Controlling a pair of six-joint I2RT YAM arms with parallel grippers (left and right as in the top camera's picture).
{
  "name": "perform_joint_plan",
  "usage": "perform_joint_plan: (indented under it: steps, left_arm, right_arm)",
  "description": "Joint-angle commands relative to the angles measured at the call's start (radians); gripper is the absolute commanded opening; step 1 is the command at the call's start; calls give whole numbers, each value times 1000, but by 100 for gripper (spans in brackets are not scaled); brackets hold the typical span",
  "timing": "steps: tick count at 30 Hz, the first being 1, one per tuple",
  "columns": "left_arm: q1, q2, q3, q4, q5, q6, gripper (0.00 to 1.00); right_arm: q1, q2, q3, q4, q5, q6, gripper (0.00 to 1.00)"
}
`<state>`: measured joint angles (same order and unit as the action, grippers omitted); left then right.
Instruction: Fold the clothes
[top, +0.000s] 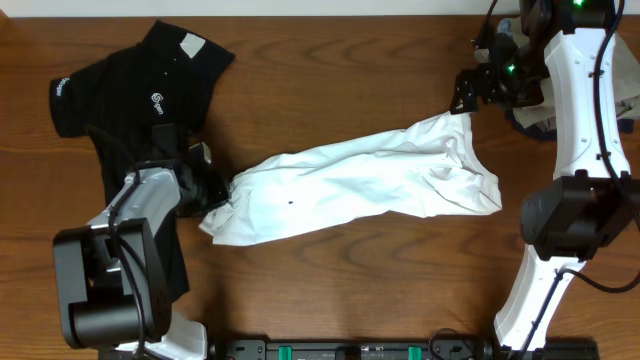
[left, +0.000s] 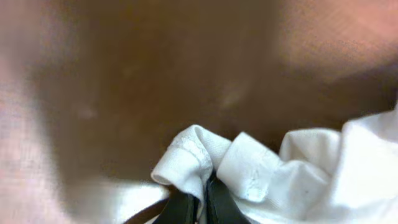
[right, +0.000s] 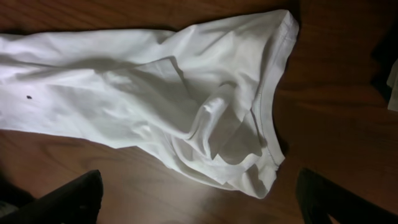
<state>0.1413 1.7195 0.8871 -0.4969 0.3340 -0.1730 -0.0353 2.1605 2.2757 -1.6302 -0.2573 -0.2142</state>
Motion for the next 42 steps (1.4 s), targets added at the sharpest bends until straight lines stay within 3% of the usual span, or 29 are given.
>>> perform_joint_plan:
  steps: [1,6,8,9,12,16,27,35,42]
  left_arm:
    - [58,-3,39,-75,-22,-24,6]
    - [116,-61,150,-178,-78,-24,6]
    - [127,-77,188,-203,-93,-24,6]
    - [130,-83,207,-212,-101,-24,6]
    - [130,-97,259,-222,-122,-24,6]
    - [130,-98,307,-221,-122,-24,6]
    - [130,-98,383,-227,-122,-23,6]
    - [107,-98,472,-311,-264,-22,6]
    - [19,-98,488,-322,-268,-19,6]
  right_arm:
    - [-6,-12,10,6,-31,24,96]
    - [-3,-12,10,16,-101,27,94]
    - [4,-12,7,21,-114,40,88]
    - [8,-12,4,23,-114,46,82]
    - [24,-12,-21,35,-118,74,44]
    - [46,-11,-88,66,-184,87,3]
    - [105,-12,-445,253,-425,87,2]
    - [105,-12,-636,377,-431,127,1]
    - [107,-12,-774,571,-431,230,1]
